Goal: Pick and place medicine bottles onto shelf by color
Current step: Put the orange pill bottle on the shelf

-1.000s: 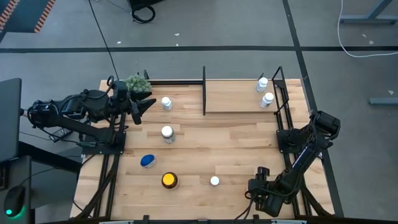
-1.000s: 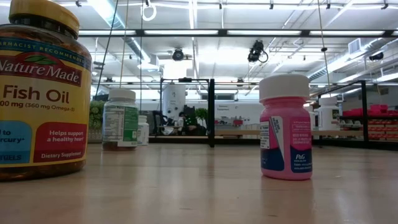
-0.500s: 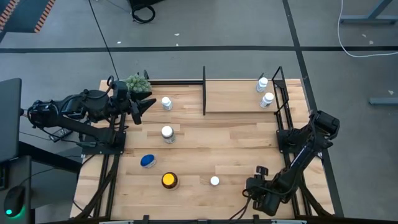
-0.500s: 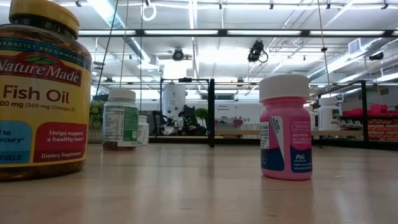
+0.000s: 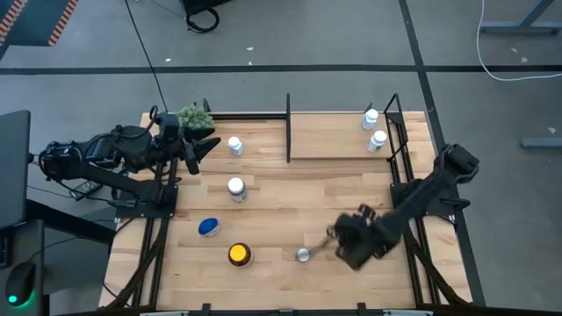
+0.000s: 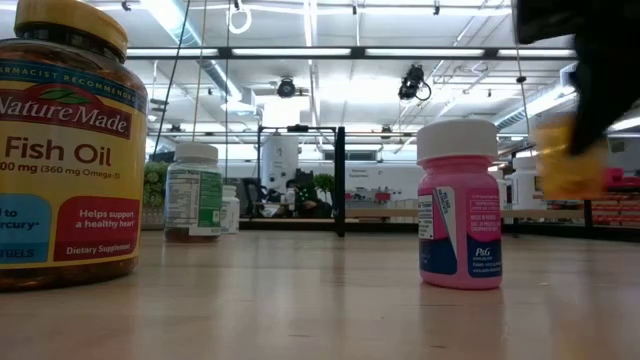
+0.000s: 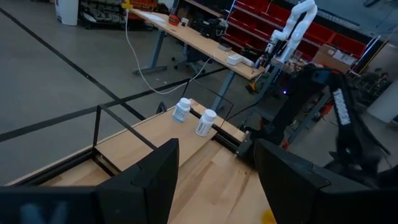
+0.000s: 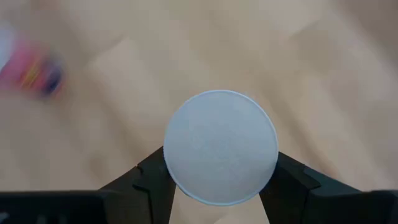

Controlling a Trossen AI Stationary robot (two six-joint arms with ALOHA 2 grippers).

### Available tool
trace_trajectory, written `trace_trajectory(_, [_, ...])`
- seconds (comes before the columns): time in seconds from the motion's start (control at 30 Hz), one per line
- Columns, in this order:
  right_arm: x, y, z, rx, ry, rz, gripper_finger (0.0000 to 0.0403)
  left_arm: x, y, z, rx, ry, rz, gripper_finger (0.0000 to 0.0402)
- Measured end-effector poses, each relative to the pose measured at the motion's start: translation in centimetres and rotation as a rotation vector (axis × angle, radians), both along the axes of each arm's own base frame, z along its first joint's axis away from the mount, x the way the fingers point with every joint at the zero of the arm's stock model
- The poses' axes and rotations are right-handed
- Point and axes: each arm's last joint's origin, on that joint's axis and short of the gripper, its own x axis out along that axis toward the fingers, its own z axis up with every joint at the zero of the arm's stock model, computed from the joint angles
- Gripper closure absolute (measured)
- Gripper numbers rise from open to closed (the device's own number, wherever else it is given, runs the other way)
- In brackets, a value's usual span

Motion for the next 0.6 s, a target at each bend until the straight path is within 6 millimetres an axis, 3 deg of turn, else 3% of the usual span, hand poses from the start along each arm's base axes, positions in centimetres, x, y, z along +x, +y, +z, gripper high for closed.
trace_trajectory(0.17, [1.2,-5.9,2.6,0.001,-0.044,-0.192,0.0208,0.0,0.0,0.0,0.001,0.000,0.000,0.0184])
trace_trajectory(0.33, [1.8,-13.1,4.5,-0.005,-0.084,-0.373,0.0208,0.0,0.0,0.0,0.008,0.004,-0.001,0.0185])
trace_trajectory(0.6, [0.0,-25.2,5.3,-0.016,-0.065,-0.634,0.0208,0.0,0.0,0.0,0.009,0.004,-0.002,0.0186])
